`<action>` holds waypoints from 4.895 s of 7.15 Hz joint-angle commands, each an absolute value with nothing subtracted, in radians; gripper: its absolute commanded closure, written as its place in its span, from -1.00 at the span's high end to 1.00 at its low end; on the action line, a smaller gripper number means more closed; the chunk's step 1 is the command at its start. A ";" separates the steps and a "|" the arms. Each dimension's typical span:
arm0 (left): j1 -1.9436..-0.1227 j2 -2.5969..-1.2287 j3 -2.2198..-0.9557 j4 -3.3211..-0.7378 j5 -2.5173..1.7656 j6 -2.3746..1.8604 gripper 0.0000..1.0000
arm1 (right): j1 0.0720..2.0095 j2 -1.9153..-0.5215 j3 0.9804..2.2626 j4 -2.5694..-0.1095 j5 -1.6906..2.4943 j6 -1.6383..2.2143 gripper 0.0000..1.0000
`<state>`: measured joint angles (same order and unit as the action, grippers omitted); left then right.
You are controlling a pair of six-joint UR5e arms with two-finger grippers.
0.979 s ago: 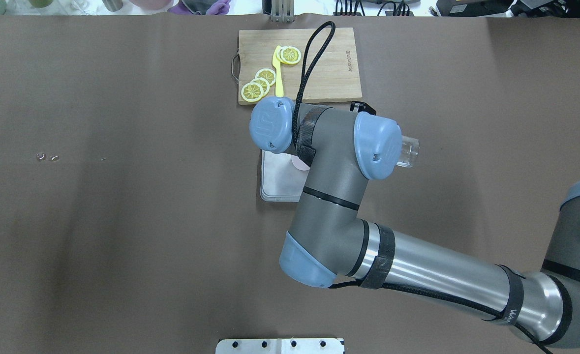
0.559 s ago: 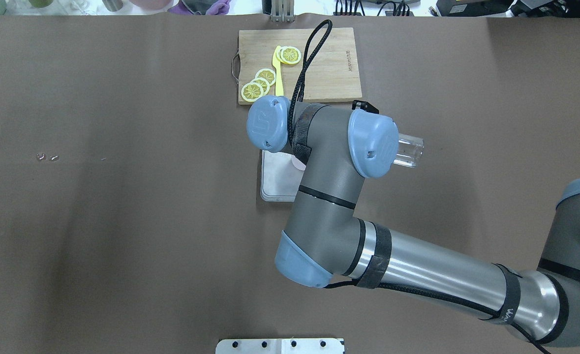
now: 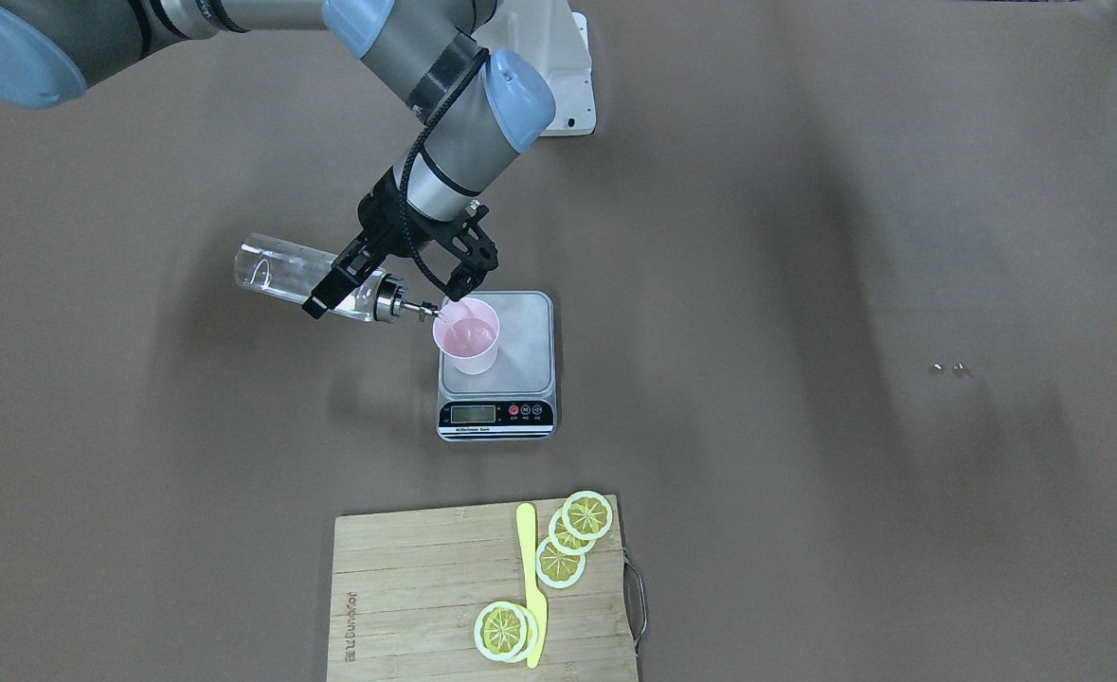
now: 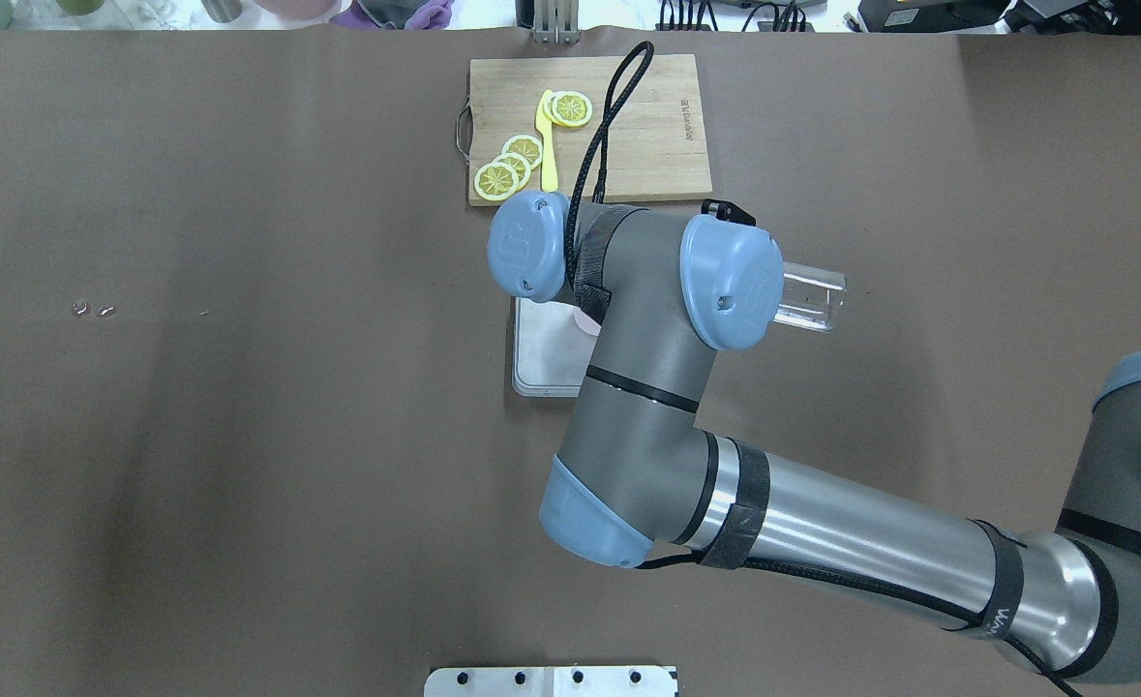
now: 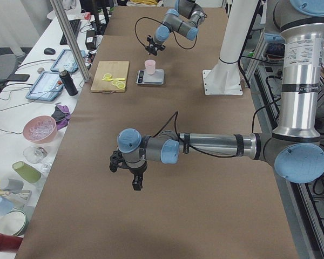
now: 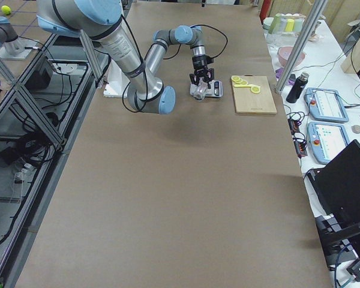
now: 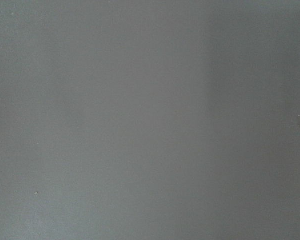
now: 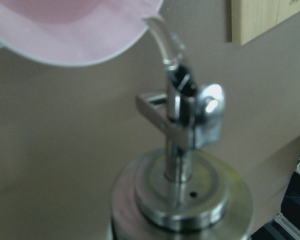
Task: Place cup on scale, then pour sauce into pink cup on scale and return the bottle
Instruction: 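Tilt the bottle spout into the pink cup with the right gripper, then tilt the bottle upright and lift it away from the cup, then carry the glass bottle back to its starting spot with the right gripper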
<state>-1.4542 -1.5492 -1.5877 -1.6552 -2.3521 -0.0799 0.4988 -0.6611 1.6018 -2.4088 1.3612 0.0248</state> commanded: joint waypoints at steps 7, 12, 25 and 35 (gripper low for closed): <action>-1.456 -1.557 -1.581 -1.667 -2.345 -0.080 0.96 | 0.485 -0.664 1.603 -2.410 1.347 0.031 -0.41; -1.477 -1.558 -1.594 -1.723 -2.310 -0.072 0.96 | 0.486 -0.679 1.707 -2.368 1.350 0.035 -0.41; -1.477 -1.549 -1.623 -1.807 -2.332 -0.097 0.98 | 0.885 -1.096 1.897 -1.449 1.810 0.046 -0.39; -1.474 -1.554 -1.612 -1.807 -2.322 -0.098 0.98 | 1.107 -1.436 1.663 -0.870 2.170 0.120 -0.38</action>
